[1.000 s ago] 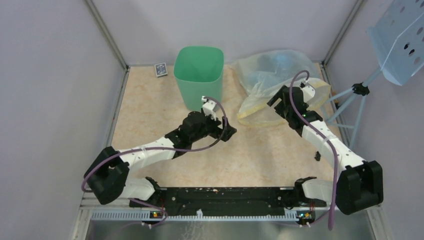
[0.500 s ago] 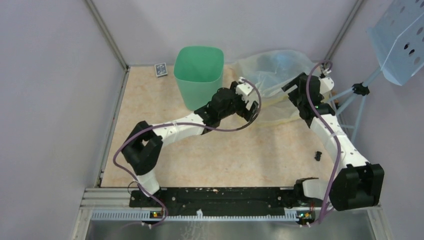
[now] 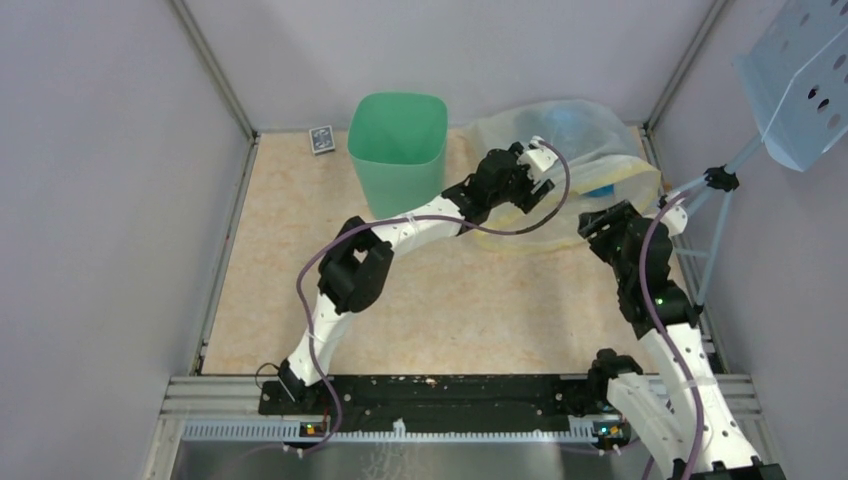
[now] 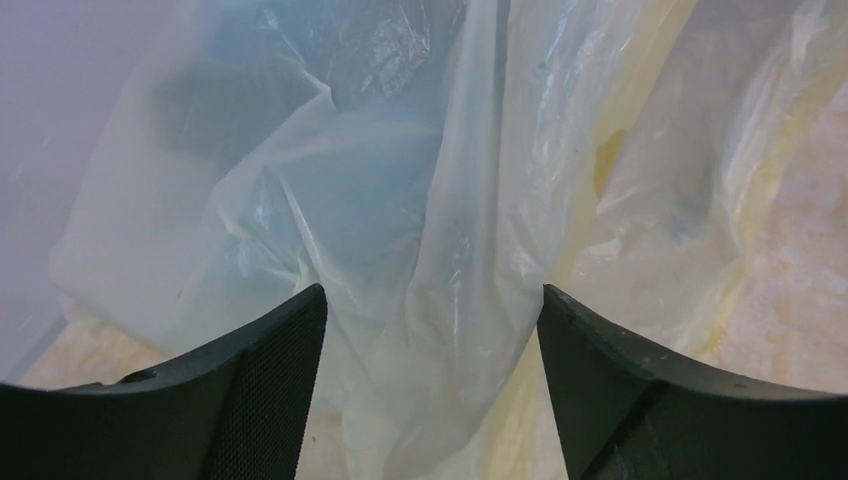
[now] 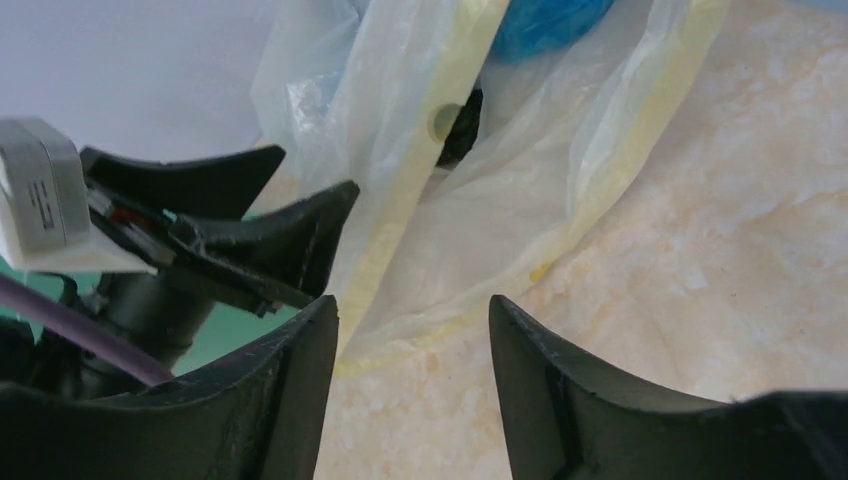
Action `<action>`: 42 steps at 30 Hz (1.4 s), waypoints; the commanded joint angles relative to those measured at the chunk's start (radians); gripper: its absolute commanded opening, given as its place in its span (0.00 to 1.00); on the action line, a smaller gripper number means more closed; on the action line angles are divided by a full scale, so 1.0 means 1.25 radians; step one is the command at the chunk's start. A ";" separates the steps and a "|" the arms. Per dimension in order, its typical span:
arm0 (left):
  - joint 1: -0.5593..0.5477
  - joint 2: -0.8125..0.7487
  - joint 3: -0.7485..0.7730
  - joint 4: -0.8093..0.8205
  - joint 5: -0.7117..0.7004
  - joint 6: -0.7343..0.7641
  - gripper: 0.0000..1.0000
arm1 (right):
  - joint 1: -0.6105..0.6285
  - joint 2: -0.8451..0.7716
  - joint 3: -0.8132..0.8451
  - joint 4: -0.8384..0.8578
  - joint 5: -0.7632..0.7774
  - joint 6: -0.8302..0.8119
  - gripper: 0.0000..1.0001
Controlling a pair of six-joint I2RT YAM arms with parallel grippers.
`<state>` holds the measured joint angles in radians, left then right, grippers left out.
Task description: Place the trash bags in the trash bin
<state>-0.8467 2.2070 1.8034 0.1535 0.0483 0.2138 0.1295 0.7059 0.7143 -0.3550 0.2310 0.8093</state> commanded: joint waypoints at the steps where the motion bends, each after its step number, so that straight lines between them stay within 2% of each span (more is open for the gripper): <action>1: -0.002 0.050 0.112 -0.015 -0.002 0.028 0.74 | -0.001 -0.037 -0.056 0.024 -0.054 -0.010 0.54; 3: -0.002 0.059 0.133 -0.015 -0.005 0.035 0.48 | 0.000 -0.031 -0.081 0.046 -0.088 0.002 0.49; 5: -0.002 0.055 0.145 -0.027 -0.023 0.040 0.13 | 0.000 -0.011 -0.109 0.103 -0.157 0.005 0.45; 6: -0.003 0.048 0.151 -0.046 -0.029 0.041 0.01 | 0.000 0.005 -0.123 0.149 -0.204 -0.002 0.43; 7: -0.003 0.034 0.148 -0.050 -0.031 0.041 0.00 | 0.000 0.036 -0.133 0.184 -0.244 0.001 0.39; 9: -0.004 0.002 0.127 -0.052 -0.032 0.041 0.00 | 0.001 0.091 -0.138 0.219 -0.277 0.028 0.20; 12: -0.006 -0.047 0.098 -0.059 -0.024 0.028 0.00 | 0.001 0.187 -0.141 0.287 -0.324 0.077 0.00; 18: -0.013 -0.116 0.077 -0.101 0.053 -0.035 0.00 | 0.012 0.340 -0.179 0.476 -0.429 0.246 0.00; 23: -0.022 -0.166 0.038 -0.105 0.083 -0.086 0.00 | 0.030 0.373 -0.231 0.580 -0.446 0.333 0.00; 28: -0.029 -0.204 0.009 -0.118 0.113 -0.125 0.00 | 0.029 0.406 -0.244 0.647 -0.477 0.364 0.00; 35: -0.049 -0.257 -0.037 -0.174 0.172 -0.170 0.00 | 0.029 0.392 -0.246 0.635 -0.367 0.384 0.00; 36: -0.052 -0.265 -0.046 -0.183 0.176 -0.181 0.00 | 0.030 0.389 -0.243 0.628 -0.352 0.379 0.04; 38: -0.055 -0.286 -0.061 -0.200 0.188 -0.198 0.00 | 0.029 0.385 -0.235 0.611 -0.324 0.362 0.19; 39: -0.057 -0.301 -0.068 -0.210 0.189 -0.201 0.00 | 0.030 0.381 -0.234 0.604 -0.311 0.353 0.31; 40: -0.059 -0.312 -0.076 -0.219 0.187 -0.203 0.00 | 0.030 0.376 -0.231 0.595 -0.296 0.343 0.47; 42: -0.060 -0.336 -0.094 -0.231 0.181 -0.207 0.00 | 0.033 0.364 -0.222 0.559 -0.257 0.326 0.64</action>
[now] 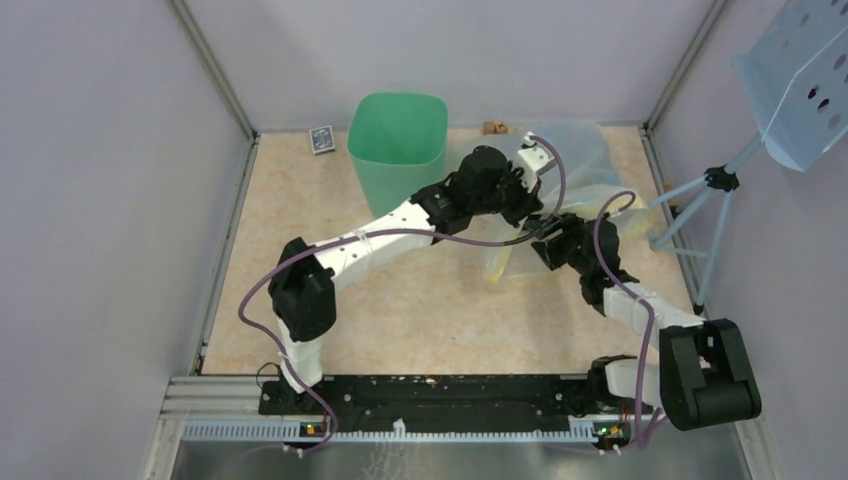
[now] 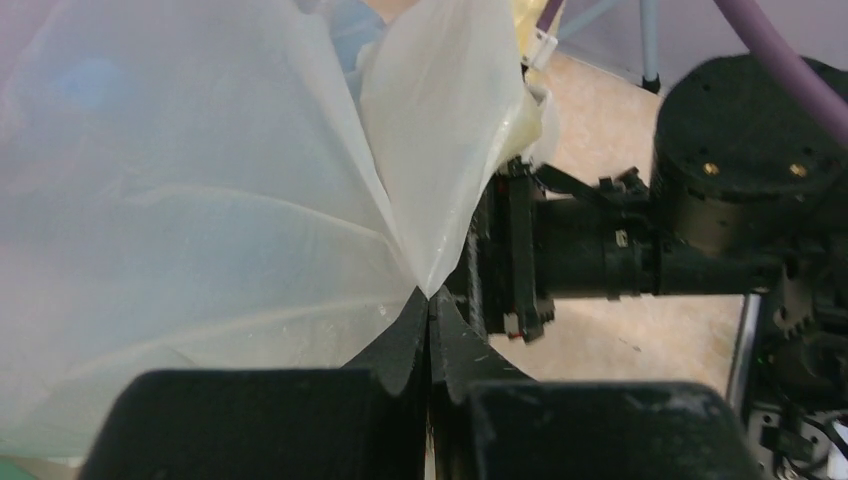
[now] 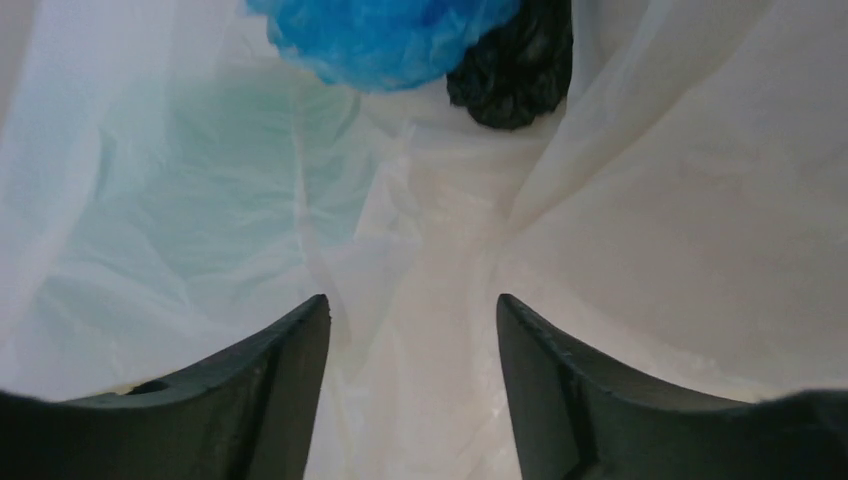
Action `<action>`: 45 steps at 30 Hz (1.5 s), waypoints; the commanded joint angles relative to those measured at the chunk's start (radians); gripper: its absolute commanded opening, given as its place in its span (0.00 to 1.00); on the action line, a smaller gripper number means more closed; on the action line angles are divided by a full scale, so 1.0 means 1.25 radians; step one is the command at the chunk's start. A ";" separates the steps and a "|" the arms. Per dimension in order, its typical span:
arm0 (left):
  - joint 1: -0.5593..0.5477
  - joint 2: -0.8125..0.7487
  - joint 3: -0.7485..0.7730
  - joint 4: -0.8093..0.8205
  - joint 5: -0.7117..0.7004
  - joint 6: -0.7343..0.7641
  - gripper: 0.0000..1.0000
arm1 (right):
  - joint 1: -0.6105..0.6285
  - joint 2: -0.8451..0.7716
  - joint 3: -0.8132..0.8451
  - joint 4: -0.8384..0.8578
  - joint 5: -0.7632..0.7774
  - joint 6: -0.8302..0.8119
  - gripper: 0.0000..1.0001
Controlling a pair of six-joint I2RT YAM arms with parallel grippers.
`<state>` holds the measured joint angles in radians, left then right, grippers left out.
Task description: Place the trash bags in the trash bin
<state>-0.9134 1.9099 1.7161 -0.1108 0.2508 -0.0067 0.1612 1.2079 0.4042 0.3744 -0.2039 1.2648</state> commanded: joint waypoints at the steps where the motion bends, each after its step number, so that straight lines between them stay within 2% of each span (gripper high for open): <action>1: -0.008 -0.113 -0.036 -0.021 0.015 -0.034 0.00 | 0.009 -0.044 0.028 -0.034 0.120 -0.045 0.69; 11: -0.008 -0.175 -0.087 -0.042 -0.011 -0.041 0.00 | 0.041 0.033 0.055 0.027 0.187 -0.047 0.72; 15: -0.008 -0.171 -0.102 -0.037 -0.023 -0.039 0.00 | 0.066 0.104 0.084 0.054 0.208 -0.027 0.72; 20: -0.007 -0.162 -0.143 0.005 -0.085 -0.027 0.00 | 0.098 0.191 0.104 0.104 0.324 -0.014 0.68; 23: -0.007 -0.152 -0.146 0.007 -0.100 -0.020 0.00 | 0.099 0.259 0.129 0.139 0.340 0.000 0.65; 25: -0.007 -0.144 -0.141 0.004 -0.104 -0.019 0.00 | 0.100 0.304 0.148 0.173 0.331 0.005 0.60; 28: -0.005 -0.134 -0.131 -0.006 -0.132 -0.019 0.00 | 0.099 0.329 0.159 0.195 0.344 0.001 0.37; 31: 0.002 -0.122 -0.136 -0.009 -0.184 -0.019 0.00 | 0.099 0.299 0.160 0.162 0.362 -0.035 0.18; 35: 0.005 -0.088 -0.133 0.002 -0.260 0.018 0.00 | 0.099 0.213 0.146 0.095 0.360 -0.118 0.00; 43: 0.025 0.058 0.004 -0.005 -0.299 0.008 0.00 | 0.100 -0.048 0.097 -0.118 0.329 -0.333 0.00; 44: 0.030 0.077 0.029 -0.012 -0.299 0.007 0.00 | 0.099 -0.081 0.085 -0.132 0.338 -0.352 0.02; 45: 0.034 0.096 0.058 -0.021 -0.296 0.007 0.00 | 0.099 -0.112 0.074 -0.139 0.341 -0.368 0.08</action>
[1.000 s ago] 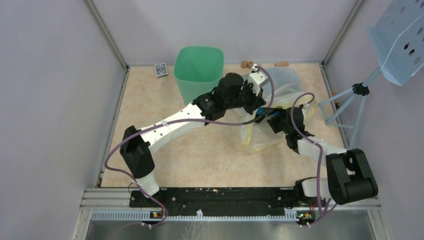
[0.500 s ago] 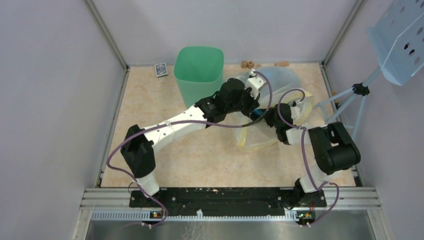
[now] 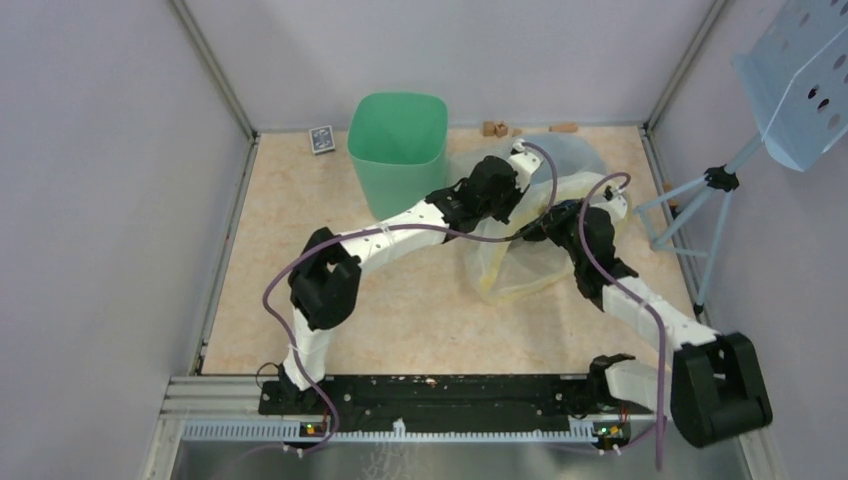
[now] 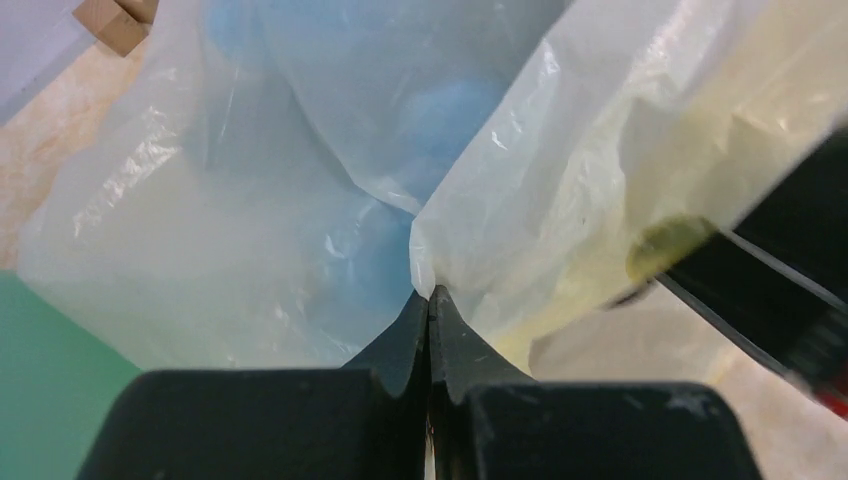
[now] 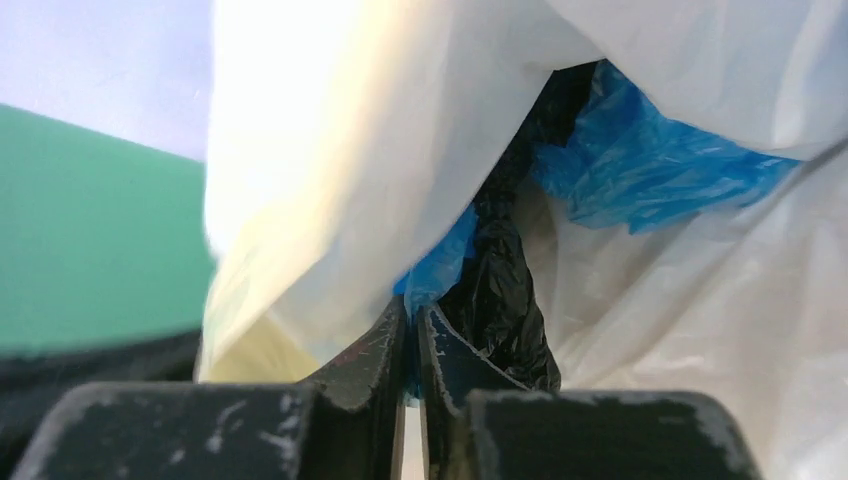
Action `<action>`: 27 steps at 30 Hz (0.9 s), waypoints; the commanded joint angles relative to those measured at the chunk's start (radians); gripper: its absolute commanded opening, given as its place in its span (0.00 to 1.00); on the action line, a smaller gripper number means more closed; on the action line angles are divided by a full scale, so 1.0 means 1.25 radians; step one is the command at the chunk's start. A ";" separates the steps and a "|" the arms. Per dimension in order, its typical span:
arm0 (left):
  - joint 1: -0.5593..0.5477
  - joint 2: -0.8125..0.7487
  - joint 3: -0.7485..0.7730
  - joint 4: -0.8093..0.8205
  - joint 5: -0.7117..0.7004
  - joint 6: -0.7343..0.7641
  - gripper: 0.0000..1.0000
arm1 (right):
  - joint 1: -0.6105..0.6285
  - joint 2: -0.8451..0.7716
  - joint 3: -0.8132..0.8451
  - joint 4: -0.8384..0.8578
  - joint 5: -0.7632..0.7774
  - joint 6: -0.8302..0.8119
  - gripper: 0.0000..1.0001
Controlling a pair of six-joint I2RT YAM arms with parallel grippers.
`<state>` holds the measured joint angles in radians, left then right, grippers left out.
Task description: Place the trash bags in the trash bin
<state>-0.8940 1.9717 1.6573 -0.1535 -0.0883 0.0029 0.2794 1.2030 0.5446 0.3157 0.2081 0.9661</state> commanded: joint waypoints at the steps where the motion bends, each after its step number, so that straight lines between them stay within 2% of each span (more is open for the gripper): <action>1: 0.020 0.062 0.128 0.005 -0.023 -0.001 0.00 | 0.005 -0.129 -0.050 -0.090 0.007 -0.153 0.11; 3: 0.021 0.073 0.162 -0.001 -0.023 -0.001 0.00 | 0.005 -0.148 -0.058 -0.094 0.000 -0.171 0.12; 7: 0.021 0.045 0.148 0.011 -0.035 -0.001 0.00 | 0.005 -0.111 -0.041 -0.112 -0.051 -0.153 0.13; 8: 0.021 0.031 0.139 0.013 -0.044 -0.001 0.00 | 0.005 -0.087 -0.032 -0.115 -0.083 -0.156 0.19; 9: 0.021 0.022 0.130 0.016 -0.055 0.001 0.00 | 0.005 -0.070 -0.018 -0.127 -0.114 -0.164 0.33; 10: 0.021 0.015 0.120 0.020 -0.071 0.008 0.00 | 0.005 -0.058 0.002 -0.157 -0.140 -0.179 0.52; 11: 0.022 0.011 0.111 0.026 -0.087 0.015 0.00 | 0.005 -0.052 0.026 -0.197 -0.150 -0.198 0.58; 14: 0.029 0.019 0.104 0.026 -0.125 0.032 0.00 | 0.004 -0.082 0.048 -0.234 -0.135 -0.255 0.59; 17: 0.057 0.048 0.132 0.008 -0.155 0.002 0.00 | 0.005 -0.132 0.059 -0.262 -0.114 -0.296 0.66; 22: 0.125 0.127 0.257 -0.025 -0.050 -0.017 0.00 | 0.005 -0.195 0.134 -0.361 -0.121 -0.409 0.68; 27: 0.127 0.098 0.238 -0.010 0.011 0.029 0.15 | 0.004 -0.216 0.242 -0.434 -0.093 -0.515 0.68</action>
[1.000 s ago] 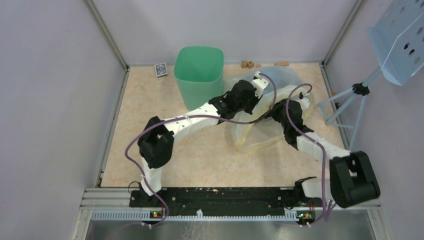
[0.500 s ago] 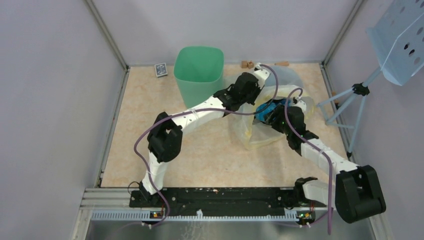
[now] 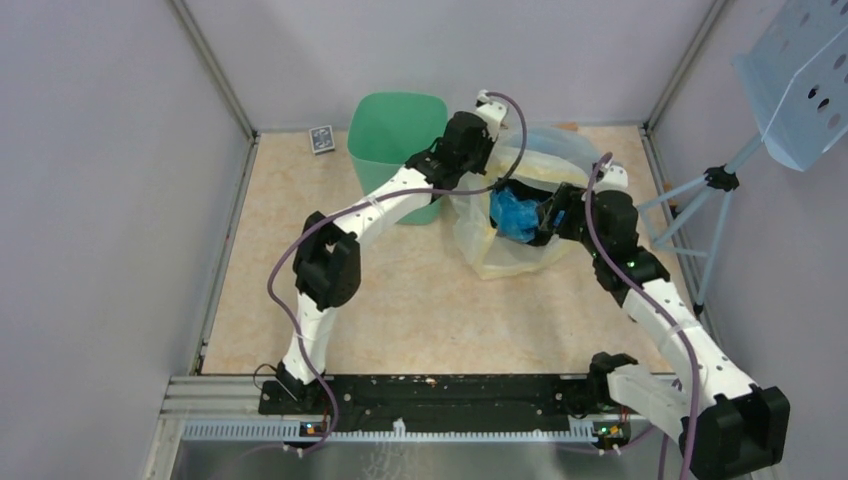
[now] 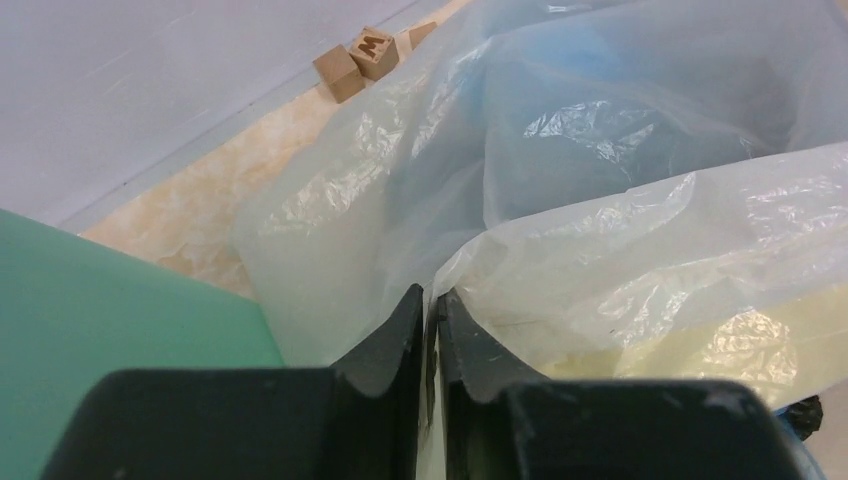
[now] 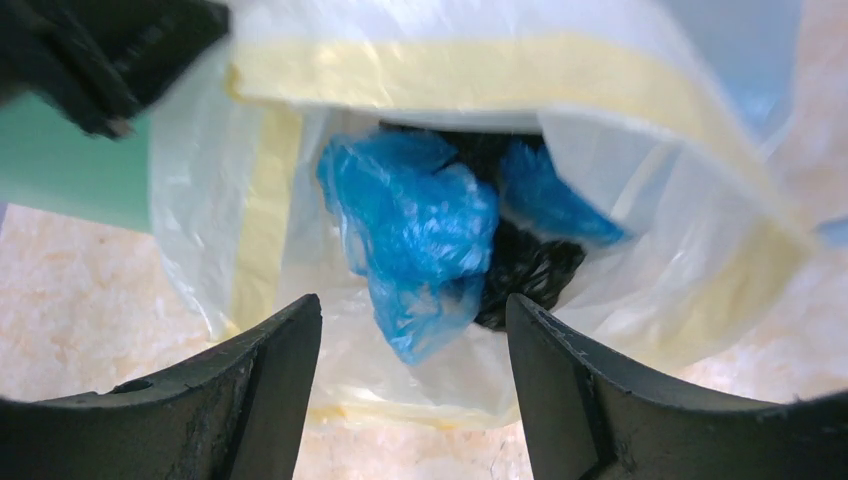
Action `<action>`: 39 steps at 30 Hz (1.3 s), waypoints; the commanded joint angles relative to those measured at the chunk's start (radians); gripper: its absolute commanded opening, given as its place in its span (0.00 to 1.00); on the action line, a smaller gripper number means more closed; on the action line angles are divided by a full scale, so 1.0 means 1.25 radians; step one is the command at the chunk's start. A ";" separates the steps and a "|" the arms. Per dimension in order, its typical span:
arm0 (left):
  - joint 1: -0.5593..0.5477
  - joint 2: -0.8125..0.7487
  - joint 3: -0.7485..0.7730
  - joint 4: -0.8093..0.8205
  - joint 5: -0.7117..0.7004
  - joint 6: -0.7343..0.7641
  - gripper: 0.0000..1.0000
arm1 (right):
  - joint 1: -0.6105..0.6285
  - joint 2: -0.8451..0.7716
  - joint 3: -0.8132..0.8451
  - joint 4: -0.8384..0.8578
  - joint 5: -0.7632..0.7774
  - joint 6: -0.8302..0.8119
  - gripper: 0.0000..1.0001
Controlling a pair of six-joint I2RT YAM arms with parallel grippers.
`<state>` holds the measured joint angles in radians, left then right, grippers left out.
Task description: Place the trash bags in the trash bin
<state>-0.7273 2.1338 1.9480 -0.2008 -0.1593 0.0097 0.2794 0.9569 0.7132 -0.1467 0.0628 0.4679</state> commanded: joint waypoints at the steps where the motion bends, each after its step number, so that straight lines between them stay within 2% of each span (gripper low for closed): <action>1: -0.007 -0.049 -0.014 0.035 0.080 0.021 0.19 | 0.005 -0.013 0.132 -0.079 0.024 -0.124 0.67; 3: -0.007 -0.085 -0.047 0.041 0.110 0.014 0.31 | 0.005 0.002 0.178 -0.097 0.012 -0.133 0.67; 5: -0.011 -0.122 -0.073 0.025 0.152 0.001 0.52 | 0.005 0.016 0.209 -0.100 -0.003 -0.131 0.67; 7: -0.021 -0.164 -0.106 0.014 0.200 -0.002 0.67 | 0.005 0.043 0.242 -0.106 0.004 -0.119 0.67; 9: -0.037 -0.211 -0.150 0.010 0.236 -0.028 0.74 | 0.004 0.077 0.272 -0.118 0.004 -0.111 0.68; 11: -0.060 -0.252 -0.197 0.011 0.252 -0.065 0.77 | 0.005 0.113 0.300 -0.132 -0.003 -0.101 0.68; 13: -0.089 -0.289 -0.249 0.010 0.242 -0.094 0.78 | 0.004 0.141 0.318 -0.142 -0.016 -0.091 0.68; 17: -0.149 -0.343 -0.317 0.003 0.153 -0.143 0.78 | 0.005 0.162 0.342 -0.180 -0.037 -0.083 0.69; 22: -0.154 -0.405 -0.401 0.008 0.069 -0.223 0.75 | 0.005 0.120 0.335 -0.229 -0.058 -0.122 0.73; 23: -0.154 -0.416 -0.420 0.013 0.065 -0.233 0.75 | 0.005 0.109 0.336 -0.244 -0.076 -0.130 0.74; 24: -0.154 -0.431 -0.439 0.020 0.071 -0.244 0.74 | 0.005 0.096 0.337 -0.264 -0.092 -0.133 0.80; 25: -0.154 -0.444 -0.462 0.028 0.083 -0.255 0.73 | 0.005 0.082 0.338 -0.281 -0.106 -0.130 0.82; 29: -0.157 -0.498 -0.569 0.100 0.123 -0.318 0.71 | 0.023 0.052 0.337 -0.363 -0.163 -0.109 0.85; 32: -0.157 -0.525 -0.658 0.186 0.154 -0.356 0.71 | 0.081 0.034 0.313 -0.388 -0.113 -0.183 0.86; 35: -0.130 -0.511 -0.701 0.225 0.151 -0.384 0.71 | 0.088 0.018 0.303 -0.340 -0.061 -0.246 0.87; 39: -0.054 -0.441 -0.655 0.181 0.210 -0.387 0.66 | 0.095 0.031 0.294 -0.198 -0.081 -0.353 0.87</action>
<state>-0.8791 1.5307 1.0809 -0.0364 0.0463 -0.4355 0.3870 1.0004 1.0798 -0.5629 -0.0517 0.1814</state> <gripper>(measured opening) 0.680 0.870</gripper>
